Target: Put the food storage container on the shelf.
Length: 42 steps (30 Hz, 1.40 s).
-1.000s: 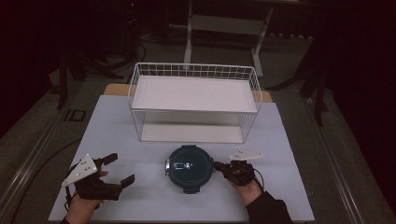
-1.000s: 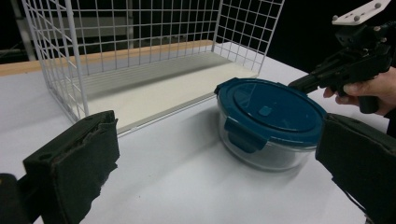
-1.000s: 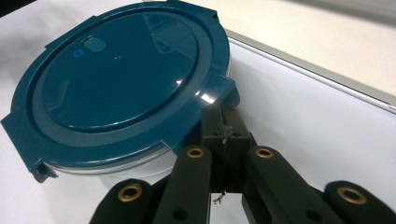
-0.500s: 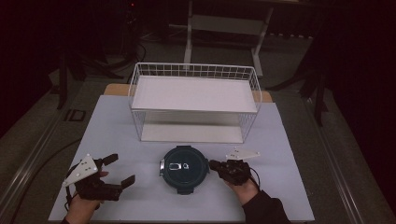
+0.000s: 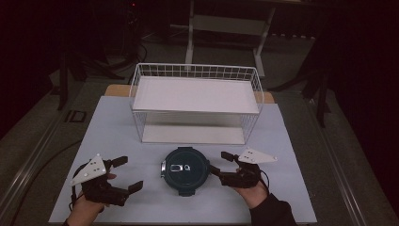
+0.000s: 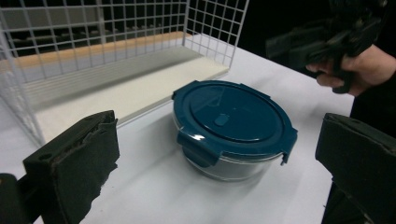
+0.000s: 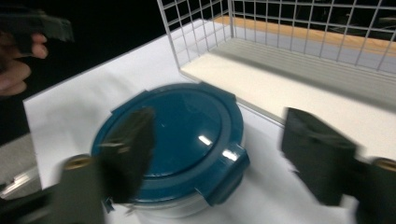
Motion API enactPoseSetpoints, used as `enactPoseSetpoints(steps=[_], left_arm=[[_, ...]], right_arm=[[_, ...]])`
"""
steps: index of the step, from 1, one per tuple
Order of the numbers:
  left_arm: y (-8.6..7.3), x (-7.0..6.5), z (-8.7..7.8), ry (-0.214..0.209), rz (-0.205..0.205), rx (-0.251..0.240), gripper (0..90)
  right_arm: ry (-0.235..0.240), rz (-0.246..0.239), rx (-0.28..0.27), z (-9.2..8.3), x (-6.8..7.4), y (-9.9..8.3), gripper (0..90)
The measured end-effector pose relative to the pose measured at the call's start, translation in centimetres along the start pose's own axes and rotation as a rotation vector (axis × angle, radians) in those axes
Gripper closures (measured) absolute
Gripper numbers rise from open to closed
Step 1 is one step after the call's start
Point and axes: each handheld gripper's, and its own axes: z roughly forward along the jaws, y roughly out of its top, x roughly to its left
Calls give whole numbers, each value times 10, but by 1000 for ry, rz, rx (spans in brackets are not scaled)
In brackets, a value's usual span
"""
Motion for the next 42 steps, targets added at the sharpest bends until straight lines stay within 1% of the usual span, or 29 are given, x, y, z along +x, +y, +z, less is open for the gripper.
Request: enactPoseSetpoints(steps=[1, 2, 3, 4, 5, 6, 7, 10, 11, 12, 13, 14, 16, 18, 20, 22, 23, 25, 27, 28, 31, 32, 33, 35, 37, 38, 39, 40, 42], left_arm=[[2, 0, 1, -2, -9, 0, 0], [3, 0, 2, -3, -13, 6, 0], [5, 0, 3, -6, -17, 8, 0], [7, 0, 4, -4, -20, 10, 0], [8, 0, 5, -4, -27, 14, 0], [10, 0, 6, -5, -35, 22, 0], [12, 1, 8, -8, -45, 27, 0], [17, 3, 14, -14, -73, 55, 0], [19, 4, 17, -18, -83, 64, 0], [21, 4, 20, -17, -87, 76, 0], [23, 4, 23, -21, -91, 91, 0], [24, 5, 26, -21, -99, 98, 0], [26, 6, 33, -27, -118, 127, 0], [26, 8, 40, -44, -137, 149, 0], [25, 11, 48, -60, -166, 172, 0], [22, 16, 56, -83, -215, 192, 0], [21, 18, 60, -88, -243, 201, 0], [17, 23, 67, -104, -294, 219, 0], [13, 28, 74, -97, -333, 233, 0], [11, 30, 77, -84, -351, 241, 0], [6, 37, 84, -78, -443, 267, 0], [5, 39, 87, -76, -466, 296, 0], [3, 40, 89, -83, -496, 319, 0], [1, 43, 93, -124, -557, 354, 0], [-2, 45, 96, -145, -601, 392, 0], [-3, 46, 98, -153, -620, 409, 11], [-4, 47, 99, -156, -653, 419, 35], [-6, 49, 100, -163, -676, 430, 50], [-8, 51, 101, -168, -711, 444, 102]], right_arm=[[13, -11, 3, 0, 1, 1, 130], [21, -20, -2, -1, 2, 2, 124], [15, -24, -9, -1, 3, 3, 127], [25, -32, -7, -2, 3, 4, 118], [14, -49, -21, -3, 3, 5, 118], [-13, -70, -39, -4, 5, 6, 118], [-25, -82, -45, -5, 6, 7, 118], [-46, -110, -77, -10, 10, 11, 146], [-49, -122, -73, -11, 11, 13, 159], [-33, -131, -75, -11, 11, 14, 161], [-22, -135, -87, -12, 11, 15, 162], [-29, -141, -88, -13, 11, 15, 165], [-32, -136, -94, -15, 12, 15, 165], [-48, -140, -89, -17, 14, 15, 172], [-49, -138, -79, -18, 16, 15, 172], [-36, -130, -78, -19, 17, 15, 164], [-40, -127, -85, -19, 18, 14, 137], [-49, -119, -95, -20, 17, 14, 123], [-54, -112, -96, -19, 16, 14, 108], [-69, -107, -97, -19, 16, 14, 108], [-87, -111, -90, -16, 16, 12, 102], [-93, -110, -84, -15, 17, 11, 102], [-90, -109, -77, -14, 17, 11, 102], [-90, -115, -68, -13, 17, 10, 102], [-88, -110, -65, -13, 17, 9, 102], [-86, -110, -64, -13, 17, 9, 102], [-82, -111, -60, -13, 17, 9, 102], [-84, -114, -59, -12, 18, 9, 102], [-75, -109, -55, -11, 18, 9, 102]])
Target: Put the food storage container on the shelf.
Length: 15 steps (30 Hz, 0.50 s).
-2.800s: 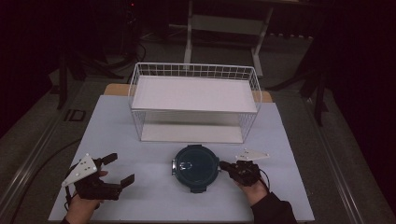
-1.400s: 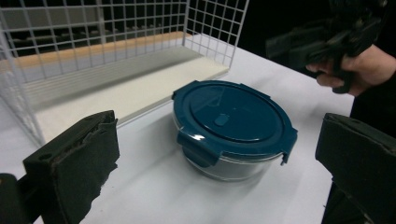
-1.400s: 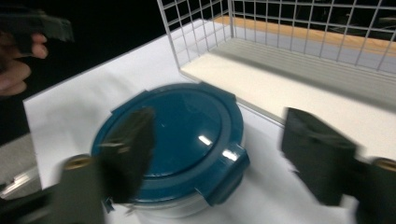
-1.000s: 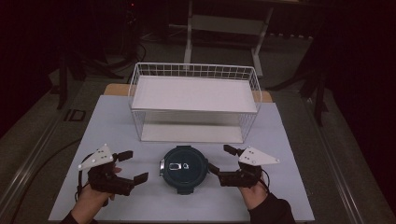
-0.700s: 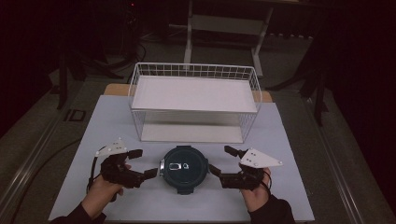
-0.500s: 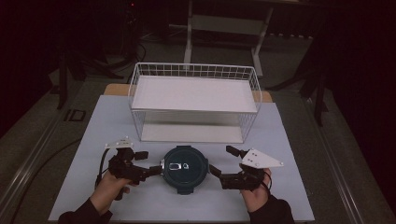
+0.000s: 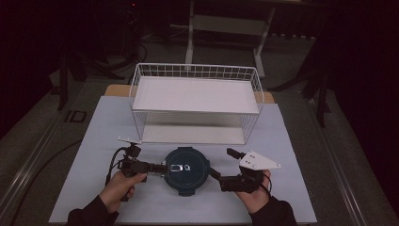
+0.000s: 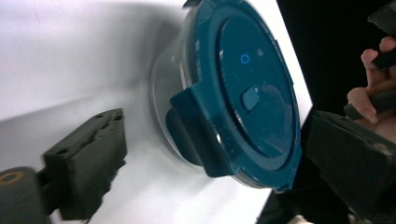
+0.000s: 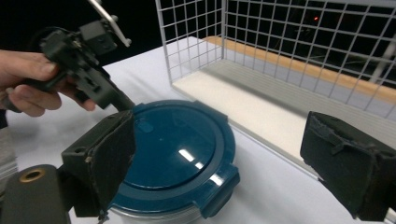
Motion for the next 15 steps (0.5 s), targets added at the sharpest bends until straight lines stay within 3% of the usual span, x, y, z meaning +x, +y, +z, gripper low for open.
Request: enactPoseSetpoints(steps=[5, 8, 15], left_arm=[[1, 7, 2, -25, -77, -5, 227], [1, 10, 2, -32, -94, -4, 333], [0, 12, 8, -63, -118, 25, 489]], right_arm=[[3, 0, 15, 3, 0, -2, 103], [5, 1, 22, 3, 0, -3, 104], [3, 11, 23, 3, 0, -3, 119]])
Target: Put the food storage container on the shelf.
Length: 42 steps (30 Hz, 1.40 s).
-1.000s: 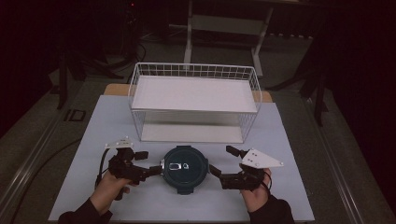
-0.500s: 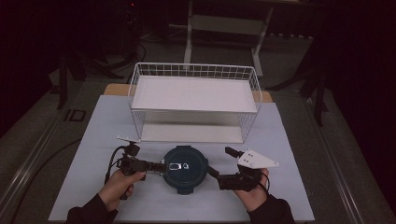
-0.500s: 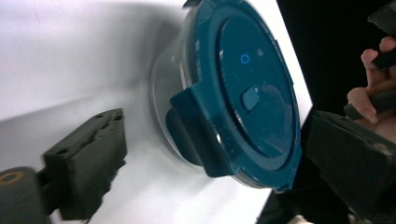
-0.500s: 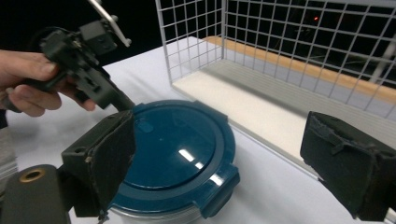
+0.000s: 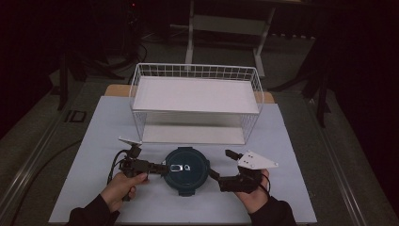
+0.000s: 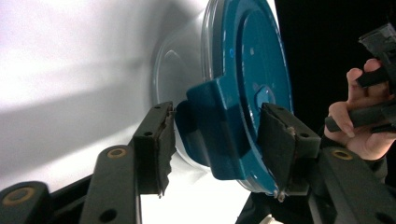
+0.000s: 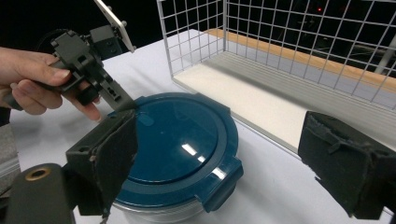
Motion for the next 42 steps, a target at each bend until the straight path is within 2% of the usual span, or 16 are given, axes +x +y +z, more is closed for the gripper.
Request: enactPoseSetpoints(steps=[2, 5, 9, 11, 17, 20, 24, 27, 28, 30, 31, 33, 36, 39, 42], left_arm=[[-1, 2, 1, -16, -11, 1, 501], [-1, 3, 1, -27, -2, 8, 511], [-1, 3, 0, -29, 21, 10, 516], [-2, 2, 0, -28, 34, 8, 520], [-8, -7, -3, -19, 115, -11, 547], [-10, -9, -4, -15, 133, -16, 551], [-14, -12, -5, -10, 162, -21, 556], [-16, -14, -6, -6, 192, -27, 560], [-17, -14, -6, -5, 196, -29, 560], [-18, -15, -6, -3, 207, -31, 560], [-19, -15, -7, -3, 208, -33, 560], [-19, -15, -7, -1, 214, -31, 561], [-20, -16, -8, -2, 222, -27, 565], [-22, -17, -8, 0, 235, -31, 567], [-23, -18, -8, 0, 243, -33, 570]], right_arm=[[1, 1, 4, 0, 0, 0, 119], [2, 4, 11, 0, -1, 0, 129], [11, 42, 39, 2, -4, -2, 160], [28, 77, 68, 5, -6, -4, 174], [103, 254, 161, 19, -20, -14, 233], [150, 363, 196, 26, -28, -20, 283], [204, 478, 231, 31, -35, -29, 356], [244, 512, 242, 34, -38, -33, 437], [263, 521, 249, 34, -39, -34, 447], [269, 527, 252, 35, -39, -35, 451], [286, 546, 266, 37, -39, -37, 453], [288, 555, 278, 37, -39, -38, 463], [309, 571, 299, 39, -39, -41, 517], [338, 574, 303, 39, -40, -42, 530], [365, 608, 307, 40, -42, -44, 538]])
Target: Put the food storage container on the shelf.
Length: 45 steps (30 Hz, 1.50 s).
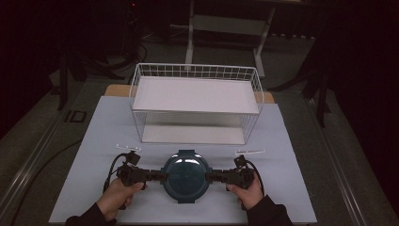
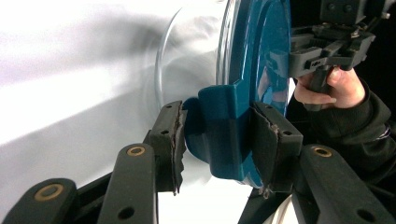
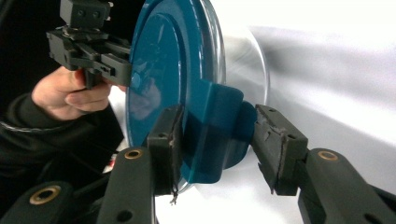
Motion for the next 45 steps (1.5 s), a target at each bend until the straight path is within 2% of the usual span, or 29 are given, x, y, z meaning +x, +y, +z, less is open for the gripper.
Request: enactPoseSetpoints(steps=[4, 10, 14, 17, 22, 31, 34, 41, 45], left_arm=[[-1, 0, 0, 2, -7, -2, 570], [-3, -4, 0, 28, -18, -17, 565], [-4, -4, -2, 30, -24, -10, 568], [-5, -6, -2, 31, -22, -23, 570], [1, -15, -5, 51, 15, -44, 570], [18, -25, -4, 52, 59, -94, 569], [25, -27, -2, 60, 64, -106, 567], [40, -31, 4, 80, 116, -137, 566], [50, -29, 9, 90, 130, -148, 566]], right_arm=[[21, 28, 5, 2, -2, -2, 537], [4, 65, -16, 2, 3, -5, 548], [-7, 103, -43, 2, 7, -7, 556], [-24, 85, -42, 2, 11, -7, 557], [-11, 86, -62, -2, 11, -4, 558], [-35, 10, -103, -17, 18, 17, 557], [-38, 2, -107, -21, 16, 25, 557], [-42, -40, -138, -28, 8, 37, 556], [-55, -56, -147, -30, 3, 45, 555]])
